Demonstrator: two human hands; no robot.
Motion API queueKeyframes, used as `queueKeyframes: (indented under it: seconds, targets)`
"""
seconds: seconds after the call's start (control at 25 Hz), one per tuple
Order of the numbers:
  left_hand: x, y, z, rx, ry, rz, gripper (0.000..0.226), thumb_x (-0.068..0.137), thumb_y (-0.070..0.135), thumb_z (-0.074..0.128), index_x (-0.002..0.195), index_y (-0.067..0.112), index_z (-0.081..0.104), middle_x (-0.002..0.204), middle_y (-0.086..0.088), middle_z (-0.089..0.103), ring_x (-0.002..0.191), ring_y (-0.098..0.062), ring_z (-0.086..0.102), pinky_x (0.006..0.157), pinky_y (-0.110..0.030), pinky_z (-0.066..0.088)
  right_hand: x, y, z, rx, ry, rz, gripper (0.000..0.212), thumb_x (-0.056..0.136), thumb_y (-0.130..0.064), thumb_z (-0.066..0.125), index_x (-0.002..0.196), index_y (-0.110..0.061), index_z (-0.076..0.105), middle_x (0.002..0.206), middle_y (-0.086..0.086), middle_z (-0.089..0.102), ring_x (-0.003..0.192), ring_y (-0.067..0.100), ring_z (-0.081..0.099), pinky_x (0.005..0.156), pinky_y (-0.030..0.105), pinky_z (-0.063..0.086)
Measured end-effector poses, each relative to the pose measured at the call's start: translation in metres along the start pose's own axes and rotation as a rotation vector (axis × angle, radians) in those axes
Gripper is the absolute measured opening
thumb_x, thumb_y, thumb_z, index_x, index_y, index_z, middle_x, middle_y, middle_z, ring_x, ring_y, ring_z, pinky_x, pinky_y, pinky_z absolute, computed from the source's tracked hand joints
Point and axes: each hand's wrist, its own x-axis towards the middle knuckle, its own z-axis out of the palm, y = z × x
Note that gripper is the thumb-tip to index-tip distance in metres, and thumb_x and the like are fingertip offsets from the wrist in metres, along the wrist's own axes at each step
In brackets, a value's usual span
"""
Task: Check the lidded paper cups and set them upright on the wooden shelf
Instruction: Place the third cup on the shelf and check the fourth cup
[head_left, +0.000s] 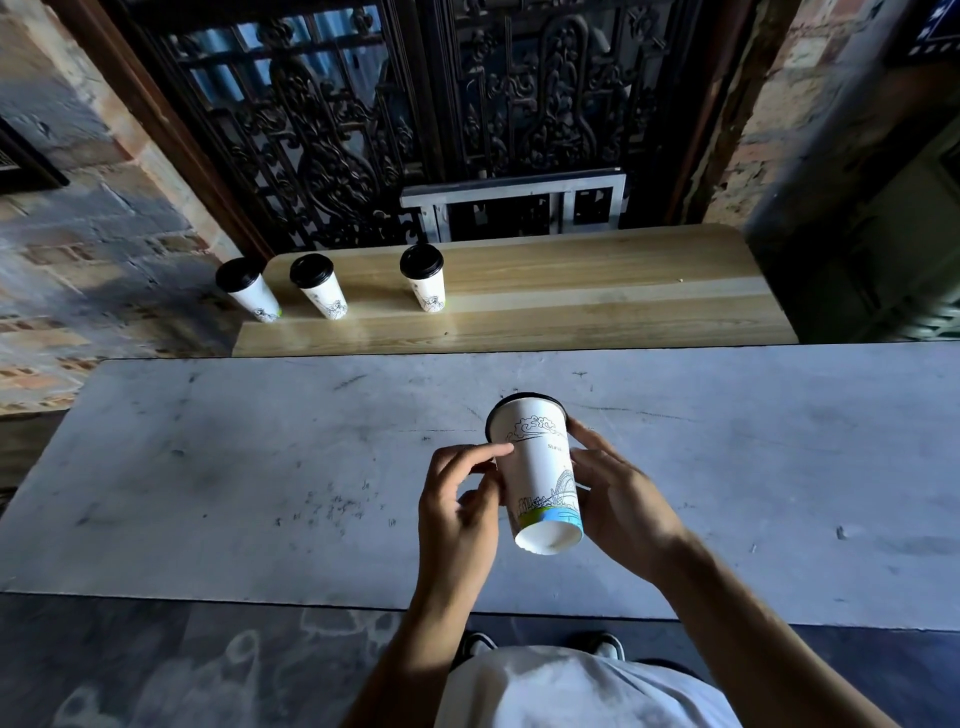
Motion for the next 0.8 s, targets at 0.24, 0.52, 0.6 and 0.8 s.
queueKeyframes:
  seconds: [0.24,0.52,0.6,0.8]
  targets:
    - [0.0009,-0.0043,0.0,0.102,-0.002,0.159,0.051,0.079,-0.013,0.052,0.092,0.027,0.081,0.105,-0.003,0.061,0.103,-0.019,0.066,0.075,-0.02,0.053,-0.0015,-0.0027,0.0045,0.018,0.015,-0.007,0.045,0.103,-0.013,0.051,0.144,-0.03,0.058,0.125,0.026,0.065,0.103,0.034,0.062,0.088,0.044,0.052]
    - [0.0009,-0.0008,0.0025,0.082,-0.011,0.055,0.049,0.083,-0.019,0.059,0.083,0.028,0.074,0.104,-0.003,0.067,0.105,-0.013,0.065,0.074,-0.017,0.055,0.0004,-0.0038,0.0,-0.016,0.02,-0.006,0.048,0.102,-0.011,0.052,0.145,-0.031,0.056,0.118,0.02,0.072,0.104,0.039,0.06,0.094,0.05,0.048]
    - [0.0009,0.0001,0.0033,0.068,-0.005,0.007,0.044,0.085,-0.017,0.06,0.085,0.024,0.074,0.104,-0.004,0.068,0.103,-0.013,0.066,0.073,-0.014,0.054,0.0022,-0.0035,-0.0018,-0.018,0.042,-0.011,0.049,0.102,-0.008,0.049,0.146,-0.028,0.056,0.11,0.021,0.072,0.102,0.04,0.057,0.092,0.05,0.047]
    - [0.0024,0.0027,0.0046,0.005,0.005,-0.054,0.022,0.09,-0.008,0.066,0.089,0.013,0.072,0.101,-0.005,0.07,0.096,-0.008,0.067,0.071,-0.01,0.051,0.0025,-0.0063,-0.002,-0.003,0.057,-0.002,0.052,0.099,0.002,0.047,0.145,-0.021,0.056,0.134,0.038,0.06,0.103,0.042,0.06,0.093,0.052,0.051]
